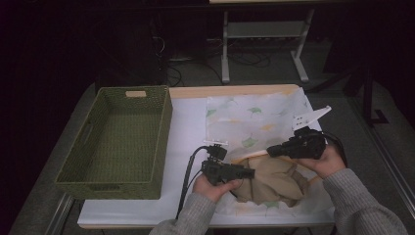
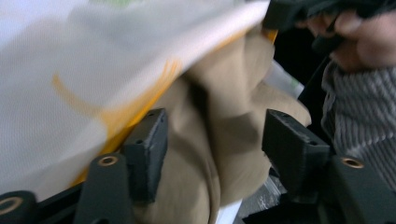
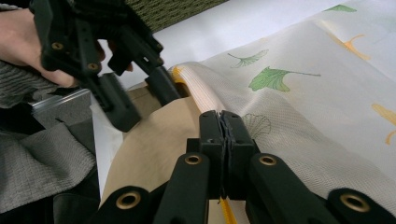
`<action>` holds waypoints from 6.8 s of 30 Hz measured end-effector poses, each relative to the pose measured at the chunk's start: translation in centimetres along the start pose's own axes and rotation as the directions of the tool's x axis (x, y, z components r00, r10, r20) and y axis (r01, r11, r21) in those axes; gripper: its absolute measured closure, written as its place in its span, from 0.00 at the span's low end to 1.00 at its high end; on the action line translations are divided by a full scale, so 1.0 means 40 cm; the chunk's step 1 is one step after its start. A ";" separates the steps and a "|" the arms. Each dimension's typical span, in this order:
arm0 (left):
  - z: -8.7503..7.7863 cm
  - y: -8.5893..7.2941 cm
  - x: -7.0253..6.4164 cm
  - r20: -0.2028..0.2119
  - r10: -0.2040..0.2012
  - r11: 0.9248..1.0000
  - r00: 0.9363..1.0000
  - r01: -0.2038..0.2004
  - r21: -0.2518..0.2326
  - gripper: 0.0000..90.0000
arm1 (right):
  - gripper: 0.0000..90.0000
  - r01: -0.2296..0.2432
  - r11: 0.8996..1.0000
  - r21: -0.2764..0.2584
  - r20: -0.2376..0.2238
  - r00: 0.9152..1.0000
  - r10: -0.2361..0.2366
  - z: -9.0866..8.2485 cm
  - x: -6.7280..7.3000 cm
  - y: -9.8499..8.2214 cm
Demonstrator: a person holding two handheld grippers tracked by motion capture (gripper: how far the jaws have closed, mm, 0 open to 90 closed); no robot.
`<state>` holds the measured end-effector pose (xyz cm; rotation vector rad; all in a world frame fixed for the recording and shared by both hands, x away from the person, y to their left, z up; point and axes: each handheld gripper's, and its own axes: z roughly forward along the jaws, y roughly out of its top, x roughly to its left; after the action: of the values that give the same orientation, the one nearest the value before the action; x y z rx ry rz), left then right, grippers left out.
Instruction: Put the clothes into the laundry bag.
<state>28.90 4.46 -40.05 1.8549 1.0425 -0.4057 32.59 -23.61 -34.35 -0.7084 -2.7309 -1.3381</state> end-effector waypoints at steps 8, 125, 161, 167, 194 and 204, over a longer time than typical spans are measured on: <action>0.064 -0.021 0.016 -0.027 -0.017 0.994 0.999 0.019 0.103 0.45 | 0.98 0.019 1.000 0.009 -0.018 1.000 -0.019 0.025 0.011 0.013; 0.036 -0.116 0.028 -0.093 -0.089 0.995 0.992 0.085 -0.053 0.65 | 0.97 0.003 0.999 0.041 -0.004 1.000 -0.003 0.013 0.008 -0.015; 0.115 -0.113 0.015 -0.083 -0.122 0.989 0.989 0.114 -0.092 0.61 | 0.97 0.005 0.999 0.053 -0.007 1.000 -0.005 0.025 0.017 -0.011; 0.174 -0.086 0.011 -0.043 -0.163 0.979 0.986 0.156 -0.131 0.72 | 0.97 0.008 0.998 0.058 -0.008 1.000 -0.008 0.030 0.019 -0.012; 0.138 -0.110 -0.003 -0.070 -0.108 0.979 0.992 0.094 -0.180 0.66 | 0.97 -0.030 0.998 0.055 0.001 1.000 0.030 0.025 0.016 -0.046; 0.040 -0.150 0.009 -0.104 -0.087 0.983 0.991 0.069 -0.173 0.64 | 0.97 -0.022 0.992 0.123 0.003 1.000 0.022 0.042 0.030 -0.077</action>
<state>24.56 4.48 -44.50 1.7045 1.1910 -0.2531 30.59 -23.51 -37.46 -0.7283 -2.7695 -1.1529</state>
